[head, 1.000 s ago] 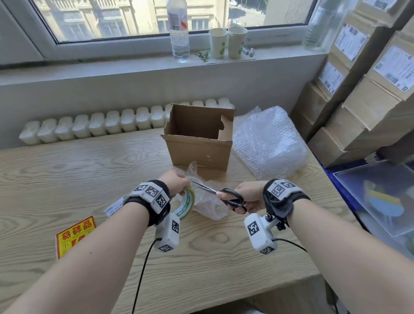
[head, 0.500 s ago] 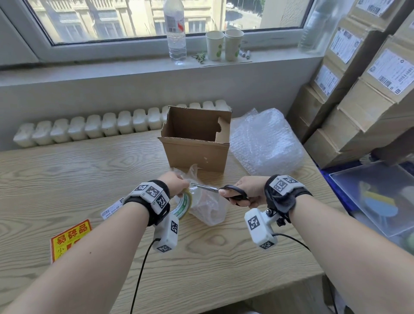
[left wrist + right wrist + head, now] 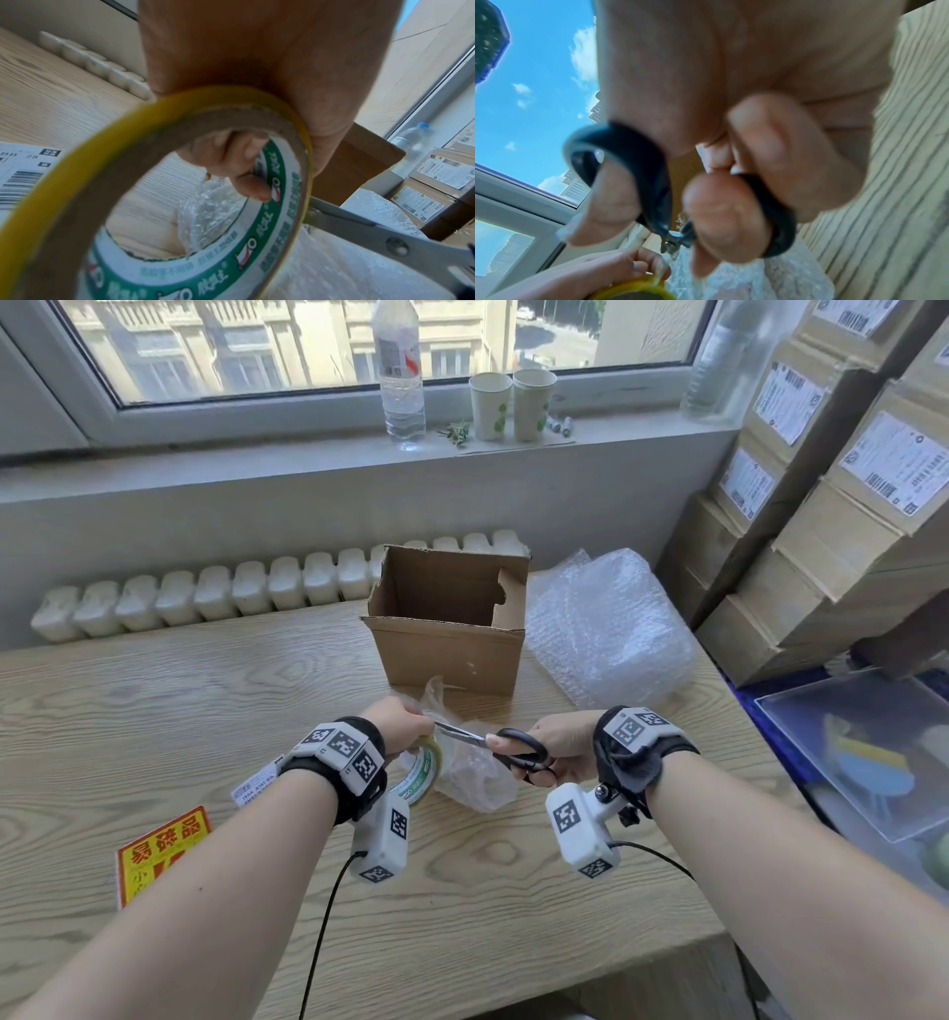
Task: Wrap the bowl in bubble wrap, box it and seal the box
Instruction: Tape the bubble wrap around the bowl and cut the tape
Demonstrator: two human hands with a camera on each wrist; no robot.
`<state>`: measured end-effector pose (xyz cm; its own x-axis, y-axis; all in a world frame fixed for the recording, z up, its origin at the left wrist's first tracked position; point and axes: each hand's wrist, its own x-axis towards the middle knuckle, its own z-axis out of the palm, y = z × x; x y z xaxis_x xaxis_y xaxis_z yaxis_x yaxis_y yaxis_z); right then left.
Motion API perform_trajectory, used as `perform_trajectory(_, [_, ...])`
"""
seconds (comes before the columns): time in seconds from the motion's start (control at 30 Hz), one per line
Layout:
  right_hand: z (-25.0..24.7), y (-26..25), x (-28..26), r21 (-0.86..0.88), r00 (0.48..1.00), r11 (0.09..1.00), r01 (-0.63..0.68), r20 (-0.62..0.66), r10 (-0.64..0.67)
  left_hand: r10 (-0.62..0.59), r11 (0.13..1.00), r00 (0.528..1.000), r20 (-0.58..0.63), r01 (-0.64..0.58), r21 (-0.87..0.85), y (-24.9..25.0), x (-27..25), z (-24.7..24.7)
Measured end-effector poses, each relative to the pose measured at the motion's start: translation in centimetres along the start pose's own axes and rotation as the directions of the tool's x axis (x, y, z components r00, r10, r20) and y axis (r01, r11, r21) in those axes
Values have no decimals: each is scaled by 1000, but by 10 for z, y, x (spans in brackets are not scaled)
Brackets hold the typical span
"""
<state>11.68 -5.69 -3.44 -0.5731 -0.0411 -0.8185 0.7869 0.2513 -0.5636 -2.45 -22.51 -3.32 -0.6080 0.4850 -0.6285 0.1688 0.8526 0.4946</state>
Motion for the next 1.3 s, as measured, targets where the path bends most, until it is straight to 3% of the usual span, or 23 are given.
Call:
perform_trajectory(0.2, [0, -4, 0, 27, 999, 999, 20, 48, -21, -25, 1000, 999, 25, 25, -8, -1, -1, -5])
perform_trajectory(0.37, [-2, -9, -1, 53, 997, 999, 5, -80, -1, -19, 1000, 997, 76, 19, 5, 3, -7, -8])
perform_trajectory(0.5, [-7, -9, -9, 24, 998, 1000, -13, -55, 15, -25, 1000, 999, 33, 25, -6, 2, -8, -11])
perform_trajectory(0.73, [-4, -9, -7, 63, 991, 989, -134, 2, 134, 20, 999, 1000, -18, -19, 48, 0, -6, -9])
perform_trajectory(0.87, [-10, -14, -17, 47, 977, 977, -207, -33, 209, 42, 993, 999, -21, -39, 109, 1, -7, -7])
perform_trajectory(1.07, [-12, -29, -30, -162, 962, 948, -272, -71, 264, 69, 993, 998, 17, -70, 90, 3, -4, 0])
perform_trajectory(1.2, [-16, -33, -36, -508, 961, 816, -275, -157, 226, 73, 988, 997, 13, -74, 135, 6, -1, -2])
perform_trajectory(1.3, [-22, -30, -38, -595, 947, 738, -318, -235, 219, 46, 984, 998, 42, -52, 171, 4, 0, -1])
